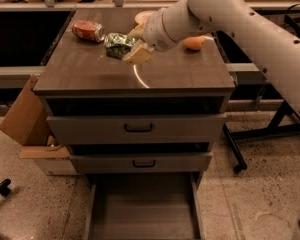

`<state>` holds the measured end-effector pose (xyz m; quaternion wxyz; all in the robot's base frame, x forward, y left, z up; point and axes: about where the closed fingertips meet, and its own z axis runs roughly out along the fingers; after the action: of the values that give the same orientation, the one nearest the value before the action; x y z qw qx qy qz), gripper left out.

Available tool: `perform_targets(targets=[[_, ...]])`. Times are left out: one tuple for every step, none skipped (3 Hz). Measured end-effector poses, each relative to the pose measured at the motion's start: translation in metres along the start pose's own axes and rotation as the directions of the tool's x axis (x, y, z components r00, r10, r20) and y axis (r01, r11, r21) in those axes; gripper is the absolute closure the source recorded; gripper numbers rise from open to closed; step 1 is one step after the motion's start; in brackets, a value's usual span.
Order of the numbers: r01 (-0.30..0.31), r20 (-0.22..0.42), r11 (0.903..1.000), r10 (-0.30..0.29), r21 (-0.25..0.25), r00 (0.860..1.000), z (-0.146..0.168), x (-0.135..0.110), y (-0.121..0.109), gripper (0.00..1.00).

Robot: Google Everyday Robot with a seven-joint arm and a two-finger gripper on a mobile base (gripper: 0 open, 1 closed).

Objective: Pick green can from bottom drawer and place on counter

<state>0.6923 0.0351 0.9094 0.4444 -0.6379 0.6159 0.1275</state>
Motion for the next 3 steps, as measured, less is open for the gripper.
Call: perform_targets(targets=[[-0.084,-0.009,0.9963,0.084,-0.018,0.996,0.020,0.003,-0.019,1.00],[-0.172,-0.042,0.9847,0.171,-0.027,0.984,0.036,0.008,-0.038,0.86],[-0.257,-0.093,0.9655,0.252,-0.041,0.963,0.053,0.015,-0.051,0.62]])
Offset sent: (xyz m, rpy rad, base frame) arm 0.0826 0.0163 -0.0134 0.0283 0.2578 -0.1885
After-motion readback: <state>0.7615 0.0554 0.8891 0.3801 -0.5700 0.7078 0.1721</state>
